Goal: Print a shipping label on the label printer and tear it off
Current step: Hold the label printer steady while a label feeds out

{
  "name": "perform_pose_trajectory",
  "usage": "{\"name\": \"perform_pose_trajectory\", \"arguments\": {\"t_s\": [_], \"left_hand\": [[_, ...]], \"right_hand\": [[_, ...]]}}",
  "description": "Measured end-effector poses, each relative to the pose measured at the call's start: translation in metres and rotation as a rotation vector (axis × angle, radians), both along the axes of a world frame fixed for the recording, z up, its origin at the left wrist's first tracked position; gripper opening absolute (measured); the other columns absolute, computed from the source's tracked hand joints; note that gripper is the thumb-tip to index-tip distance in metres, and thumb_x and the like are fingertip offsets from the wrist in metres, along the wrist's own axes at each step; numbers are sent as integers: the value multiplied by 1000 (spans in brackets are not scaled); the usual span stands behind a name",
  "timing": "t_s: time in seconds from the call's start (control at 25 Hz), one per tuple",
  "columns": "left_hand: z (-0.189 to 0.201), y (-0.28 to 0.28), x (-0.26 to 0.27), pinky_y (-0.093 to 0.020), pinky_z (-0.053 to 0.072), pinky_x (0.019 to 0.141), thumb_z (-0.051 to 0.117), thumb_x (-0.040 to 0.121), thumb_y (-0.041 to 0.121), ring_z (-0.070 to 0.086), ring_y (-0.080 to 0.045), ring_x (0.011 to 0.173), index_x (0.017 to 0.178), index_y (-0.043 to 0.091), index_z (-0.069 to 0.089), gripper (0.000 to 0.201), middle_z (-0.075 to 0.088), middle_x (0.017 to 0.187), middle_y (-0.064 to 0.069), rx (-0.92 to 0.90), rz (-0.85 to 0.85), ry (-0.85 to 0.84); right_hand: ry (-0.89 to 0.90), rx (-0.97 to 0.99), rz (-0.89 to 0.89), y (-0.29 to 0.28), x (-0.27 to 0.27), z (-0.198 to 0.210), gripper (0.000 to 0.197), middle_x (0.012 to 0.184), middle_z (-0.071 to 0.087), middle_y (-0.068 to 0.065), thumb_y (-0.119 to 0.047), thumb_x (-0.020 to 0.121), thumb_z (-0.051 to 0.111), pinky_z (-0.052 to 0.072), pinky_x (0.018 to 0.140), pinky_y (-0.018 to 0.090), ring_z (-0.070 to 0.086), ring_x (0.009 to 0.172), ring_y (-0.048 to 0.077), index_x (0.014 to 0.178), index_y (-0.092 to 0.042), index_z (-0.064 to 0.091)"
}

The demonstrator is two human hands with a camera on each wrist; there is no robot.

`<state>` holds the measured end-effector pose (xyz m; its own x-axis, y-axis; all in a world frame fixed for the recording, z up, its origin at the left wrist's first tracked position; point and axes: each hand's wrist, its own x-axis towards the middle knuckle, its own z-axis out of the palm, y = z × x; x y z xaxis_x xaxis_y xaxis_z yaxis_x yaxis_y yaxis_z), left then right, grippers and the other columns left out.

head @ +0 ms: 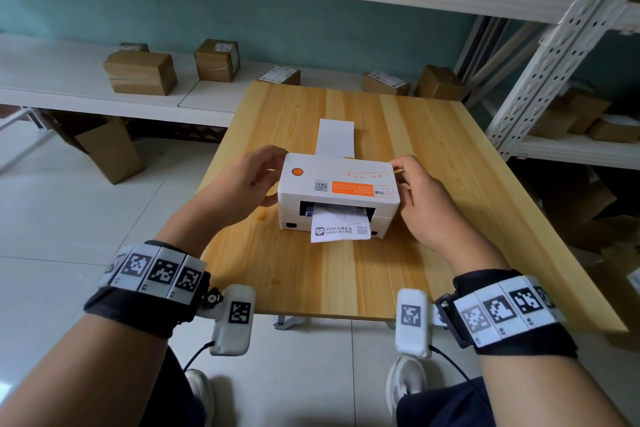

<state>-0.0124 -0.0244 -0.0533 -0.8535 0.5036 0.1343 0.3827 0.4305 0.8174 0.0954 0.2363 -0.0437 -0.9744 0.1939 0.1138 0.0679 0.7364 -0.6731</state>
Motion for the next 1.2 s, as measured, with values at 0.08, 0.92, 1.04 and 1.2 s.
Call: {"name": "perform_pose_trajectory", "arguments": {"t_s": [0.08,0.92,1.04,1.2], "left_hand": [[0,1,0,-19,62,64,40,106,4,68,-23,107,133,13,55,33,67,128,-1,-19,6,15],[5,3,10,-14,59,60,39,107,8,64,-15,107,136,16,48,31,66,118,10,-7,22,3],[4,3,10,-14,60,62,40,107,9,64,-14,109,136,18,48,31,66,117,11,-5,33,0],[7,4,10,-12,58,58,40,107,8,62,-13,106,138,19,47,33,64,117,12,-13,25,-13]], "right_hand": [[-6,10,2,-1,1,1,24,110,59,-15,-16,105,44,45,70,15,57,101,10,128,-26,45],[-7,127,1,-6,6,12,28,107,69,0,-17,104,46,59,71,39,66,88,14,131,-23,41],[-2,108,3,-5,7,10,30,102,70,-5,-16,105,43,49,57,21,64,80,1,134,-23,44],[-6,-153,-10,-8,9,14,33,94,64,-15,-15,106,33,40,58,11,58,76,-6,134,-21,50]]}}
